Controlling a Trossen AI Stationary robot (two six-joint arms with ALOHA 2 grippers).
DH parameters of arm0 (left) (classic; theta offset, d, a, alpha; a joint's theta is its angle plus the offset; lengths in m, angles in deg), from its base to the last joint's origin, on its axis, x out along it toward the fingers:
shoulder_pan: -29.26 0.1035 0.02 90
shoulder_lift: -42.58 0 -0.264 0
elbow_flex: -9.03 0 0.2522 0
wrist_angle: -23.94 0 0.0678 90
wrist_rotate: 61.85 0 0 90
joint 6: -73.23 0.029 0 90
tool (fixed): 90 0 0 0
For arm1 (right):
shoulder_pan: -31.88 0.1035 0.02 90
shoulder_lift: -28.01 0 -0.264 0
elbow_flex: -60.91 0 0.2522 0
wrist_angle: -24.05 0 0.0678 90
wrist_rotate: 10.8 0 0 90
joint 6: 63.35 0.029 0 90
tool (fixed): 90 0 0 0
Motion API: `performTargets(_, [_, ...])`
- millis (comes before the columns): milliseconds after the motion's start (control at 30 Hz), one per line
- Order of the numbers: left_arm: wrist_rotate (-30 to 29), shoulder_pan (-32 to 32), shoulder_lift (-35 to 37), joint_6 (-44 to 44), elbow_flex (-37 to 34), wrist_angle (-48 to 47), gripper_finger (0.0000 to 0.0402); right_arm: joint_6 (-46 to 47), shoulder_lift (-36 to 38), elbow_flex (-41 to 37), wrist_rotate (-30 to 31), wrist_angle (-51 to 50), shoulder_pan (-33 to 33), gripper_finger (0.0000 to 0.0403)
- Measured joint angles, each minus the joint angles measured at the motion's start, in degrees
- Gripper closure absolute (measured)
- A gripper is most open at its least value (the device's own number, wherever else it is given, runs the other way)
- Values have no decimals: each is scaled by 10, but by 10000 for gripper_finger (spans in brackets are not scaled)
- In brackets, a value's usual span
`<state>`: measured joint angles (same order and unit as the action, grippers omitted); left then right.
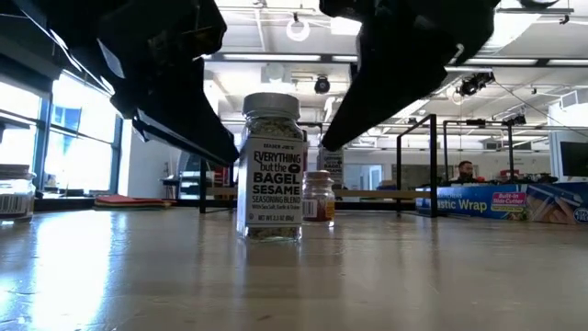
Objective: Shelf spices
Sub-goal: Put the white seasoning bottle on the shelf aligned with the other white seasoning bottles
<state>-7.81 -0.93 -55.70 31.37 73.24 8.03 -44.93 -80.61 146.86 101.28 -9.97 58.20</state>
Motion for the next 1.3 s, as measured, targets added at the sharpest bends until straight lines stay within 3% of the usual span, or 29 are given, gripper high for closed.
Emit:
performTargets(67, [-8, -4, 0, 4, 0, 8, 342, -18, 0, 0, -16, 26, -1, 139])
performTargets(267, [-7, -7, 0, 11, 0, 17, 342, -46, 1, 0, 50, 71, -1, 128])
performTargets(500, [-6, -3, 0, 16, 0, 33, 342, -84, 1, 0, 9, 119, -13, 128])
performTargets(700, [-9, -2, 0, 16, 0, 37, 342, -84, -9, 0, -51, 140, -39, 153])
performTargets(867, [-8, -2, 0, 16, 0, 38, 342, -73, -16, 0, -55, 142, -42, 188])
performTargets(1000, [-26, -5, 2, 16, 0, 36, 342, -28, -14, 0, -11, 129, -42, 209])
performTargets(1100, [-45, -13, 15, 15, 0, 22, 342, 12, 6, 6, 36, 63, -38, 209])
performTargets(1200, [-71, -29, 44, 4, 0, -9, 342, 5, 55, 16, 100, -15, -25, 209])
performTargets(1300, [-102, -48, 76, 0, 0, -44, 342, -35, 130, 14, 116, -78, -26, 209])
